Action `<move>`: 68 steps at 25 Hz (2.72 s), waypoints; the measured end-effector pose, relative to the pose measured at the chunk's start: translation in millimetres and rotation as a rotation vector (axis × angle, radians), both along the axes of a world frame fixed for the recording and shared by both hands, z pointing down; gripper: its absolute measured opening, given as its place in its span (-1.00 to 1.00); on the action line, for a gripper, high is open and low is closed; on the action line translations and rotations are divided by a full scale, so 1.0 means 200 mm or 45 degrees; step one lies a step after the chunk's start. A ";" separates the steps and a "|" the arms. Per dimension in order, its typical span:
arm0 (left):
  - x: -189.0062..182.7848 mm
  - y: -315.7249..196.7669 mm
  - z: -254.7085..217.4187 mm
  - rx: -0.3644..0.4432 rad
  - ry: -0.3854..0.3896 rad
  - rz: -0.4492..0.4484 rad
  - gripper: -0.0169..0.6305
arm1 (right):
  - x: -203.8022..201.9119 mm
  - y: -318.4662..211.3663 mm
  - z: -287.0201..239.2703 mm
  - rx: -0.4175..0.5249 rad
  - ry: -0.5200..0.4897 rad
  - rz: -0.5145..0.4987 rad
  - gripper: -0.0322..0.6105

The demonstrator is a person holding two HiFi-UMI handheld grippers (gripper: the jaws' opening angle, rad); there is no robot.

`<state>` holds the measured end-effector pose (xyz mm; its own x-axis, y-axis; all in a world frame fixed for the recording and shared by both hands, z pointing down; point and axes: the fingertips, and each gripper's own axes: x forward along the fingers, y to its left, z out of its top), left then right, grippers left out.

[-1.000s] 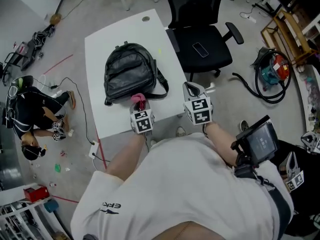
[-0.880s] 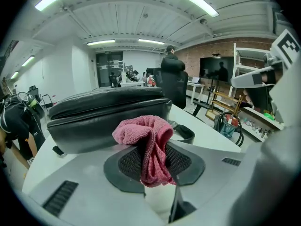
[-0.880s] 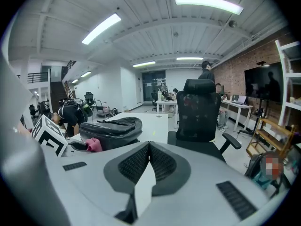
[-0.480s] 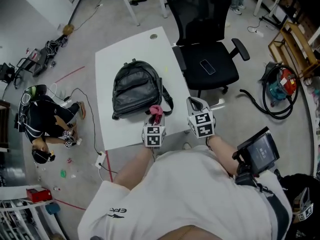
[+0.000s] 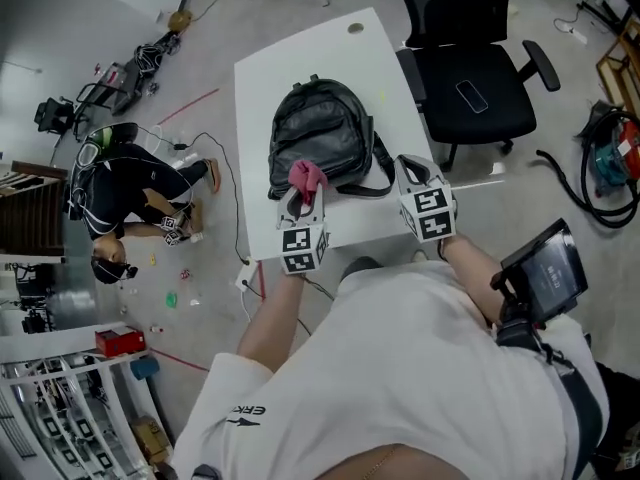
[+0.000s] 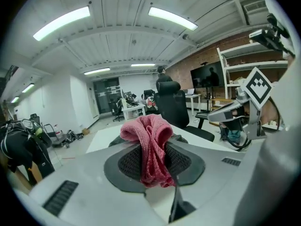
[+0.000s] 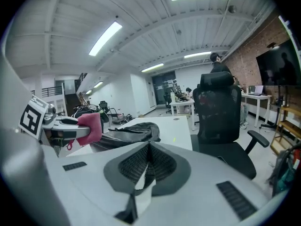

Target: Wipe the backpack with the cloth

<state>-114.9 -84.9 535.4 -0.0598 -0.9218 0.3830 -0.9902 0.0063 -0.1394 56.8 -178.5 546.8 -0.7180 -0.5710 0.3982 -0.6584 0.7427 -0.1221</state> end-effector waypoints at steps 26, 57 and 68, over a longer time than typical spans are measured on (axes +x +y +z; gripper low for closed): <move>-1.11 -0.87 0.10 -0.186 -0.290 0.411 -0.62 | -0.75 -0.37 -0.18 0.109 0.190 0.184 -0.89; -0.98 -0.96 0.68 -0.805 -1.299 1.307 -0.63 | -0.71 -0.37 -0.13 0.049 0.277 0.256 -0.89; -1.14 -0.64 0.66 -0.827 -0.706 0.942 -0.63 | -0.80 -0.33 -0.13 0.061 0.266 0.167 -0.89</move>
